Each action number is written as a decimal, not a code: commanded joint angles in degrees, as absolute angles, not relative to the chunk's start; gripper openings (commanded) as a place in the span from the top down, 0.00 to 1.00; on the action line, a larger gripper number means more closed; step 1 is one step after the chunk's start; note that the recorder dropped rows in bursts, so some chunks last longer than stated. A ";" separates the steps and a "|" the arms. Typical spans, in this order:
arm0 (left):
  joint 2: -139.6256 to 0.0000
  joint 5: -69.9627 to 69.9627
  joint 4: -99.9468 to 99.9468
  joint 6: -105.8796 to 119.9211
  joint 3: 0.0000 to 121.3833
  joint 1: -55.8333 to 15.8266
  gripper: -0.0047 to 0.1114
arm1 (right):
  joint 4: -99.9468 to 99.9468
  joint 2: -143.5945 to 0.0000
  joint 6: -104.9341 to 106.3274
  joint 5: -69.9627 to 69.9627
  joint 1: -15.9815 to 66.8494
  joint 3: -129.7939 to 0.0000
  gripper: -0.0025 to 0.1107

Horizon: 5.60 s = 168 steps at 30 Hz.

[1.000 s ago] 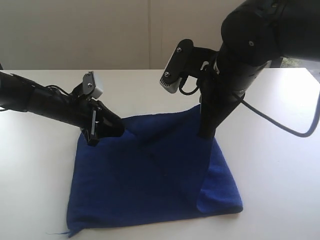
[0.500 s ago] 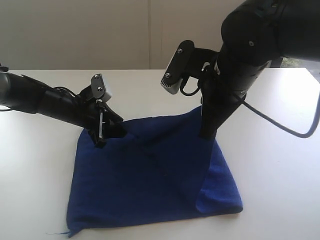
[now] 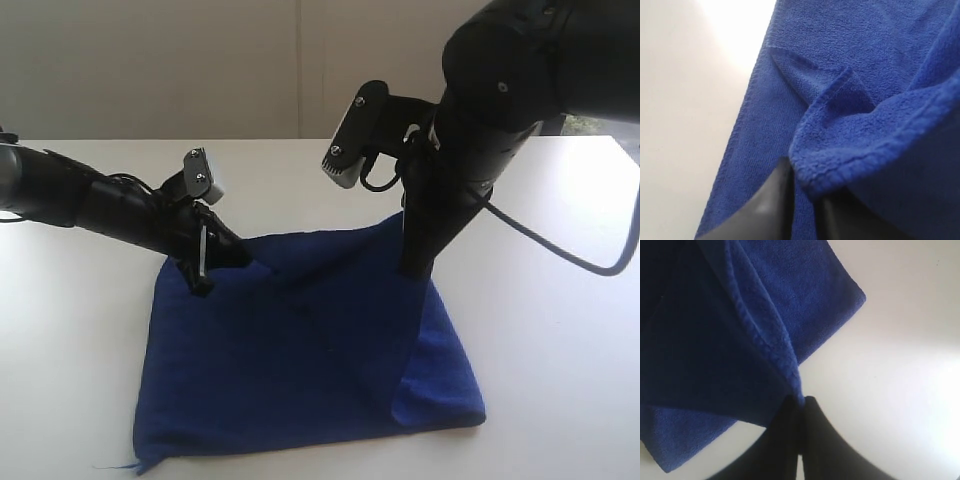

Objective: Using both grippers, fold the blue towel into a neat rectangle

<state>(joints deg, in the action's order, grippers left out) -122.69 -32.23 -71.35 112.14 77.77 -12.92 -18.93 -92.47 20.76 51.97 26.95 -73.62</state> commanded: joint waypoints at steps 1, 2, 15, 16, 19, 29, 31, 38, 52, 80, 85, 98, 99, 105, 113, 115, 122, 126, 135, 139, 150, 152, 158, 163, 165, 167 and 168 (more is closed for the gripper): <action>-121.86 -28.42 -71.66 121.23 77.72 -13.28 0.96 | -17.83 -91.34 20.37 52.97 26.87 -73.60 0.98; -121.58 -27.65 -71.66 121.23 77.82 -13.28 0.96 | -16.52 -90.85 20.37 53.21 26.87 -73.60 0.98; -117.01 -26.47 -71.66 121.23 82.81 -13.28 0.96 | -0.64 -84.14 27.11 59.01 26.87 -73.60 0.98; -116.79 -26.42 -71.66 121.23 83.29 -13.28 0.96 | 1.47 -83.76 28.46 59.01 26.87 -73.60 0.98; -116.70 -24.47 -71.42 121.23 83.40 -13.28 0.96 | 9.18 -83.35 31.98 59.35 26.98 -73.60 0.98; -116.70 -23.58 -63.67 121.23 83.40 -13.28 0.96 | 15.78 -86.09 34.31 55.17 35.51 -73.55 0.98; -116.70 -22.81 -63.52 121.23 83.40 -13.28 0.96 | 16.88 -87.42 34.31 53.93 37.30 -73.55 0.98; -116.70 -18.38 -59.41 121.23 83.40 -13.28 0.96 | 19.98 -93.67 34.31 48.13 43.40 -73.55 0.98; -116.70 -12.83 -51.34 121.23 83.40 -13.28 0.96 | 25.88 -102.48 34.79 38.91 46.24 -73.55 0.98; -116.70 -6.88 -40.44 121.23 80.38 -13.28 0.96 | 30.21 -109.25 38.79 37.32 48.67 -73.55 0.98; -116.70 -5.56 -39.33 121.23 79.73 -12.44 0.96 | 30.21 -110.50 38.89 35.41 49.62 -73.55 0.98; -117.60 -6.07 -39.33 121.23 78.59 -10.99 0.96 | 31.55 -111.51 39.61 32.50 50.26 -73.55 0.98; -117.74 -6.06 -39.33 121.23 78.59 -10.99 0.96 | 31.55 -111.51 39.77 32.50 50.26 -73.55 0.98; -118.35 -5.96 -39.33 121.23 78.59 -10.99 0.96 | 32.86 -111.51 41.27 31.69 50.26 -73.55 0.98; -118.33 -5.65 -39.33 121.23 78.59 -10.48 0.96 | 33.28 -111.51 41.40 30.26 50.26 -73.55 0.98; -118.33 -6.25 -39.33 121.23 78.59 -9.99 0.96 | 33.94 -111.98 41.56 30.25 50.26 -73.55 0.98; -118.33 -7.23 -39.33 121.23 78.59 -9.32 0.96 | 39.25 -115.20 44.92 30.55 50.26 -73.55 0.98; -118.37 -7.13 -39.33 121.23 78.59 -9.32 0.96 | 43.72 -115.46 48.92 30.55 50.26 -73.55 0.97; -118.37 -4.01 -39.33 121.23 78.59 -9.32 0.59 | 46.48 -115.46 51.44 30.31 50.26 -73.55 0.60; -118.37 -0.74 -39.33 121.23 78.59 -9.32 0.46 | 46.48 -115.46 51.44 30.72 50.26 -73.55 0.51; -118.37 5.62 -40.12 121.23 78.59 -9.32 0.43 | 46.48 -109.38 52.87 32.18 50.26 -73.55 0.42; -118.37 5.73 -40.12 121.01 78.59 -9.32 0.43 | 46.48 -108.70 52.76 32.18 50.26 -73.55 0.37; -117.56 5.86 -40.36 115.54 78.59 -9.32 0.43 | 44.41 -108.40 52.52 31.56 50.04 -73.55 0.36; -113.74 0.91 -43.15 107.68 78.59 -9.43 0.43 | 31.42 -106.13 43.61 31.06 46.96 -73.55 0.41; -111.88 -3.30 -45.36 101.16 78.59 -9.43 0.44 | 20.99 -104.79 35.14 31.65 44.62 -73.55 0.46; -110.16 -8.53 -46.63 92.17 78.59 -9.43 0.49 | 11.36 -103.92 27.45 32.76 42.24 -73.55 0.53; -109.49 -11.01 -46.63 87.67 78.59 -9.43 0.52 | 6.81 -103.45 23.85 33.52 40.74 -73.55 0.58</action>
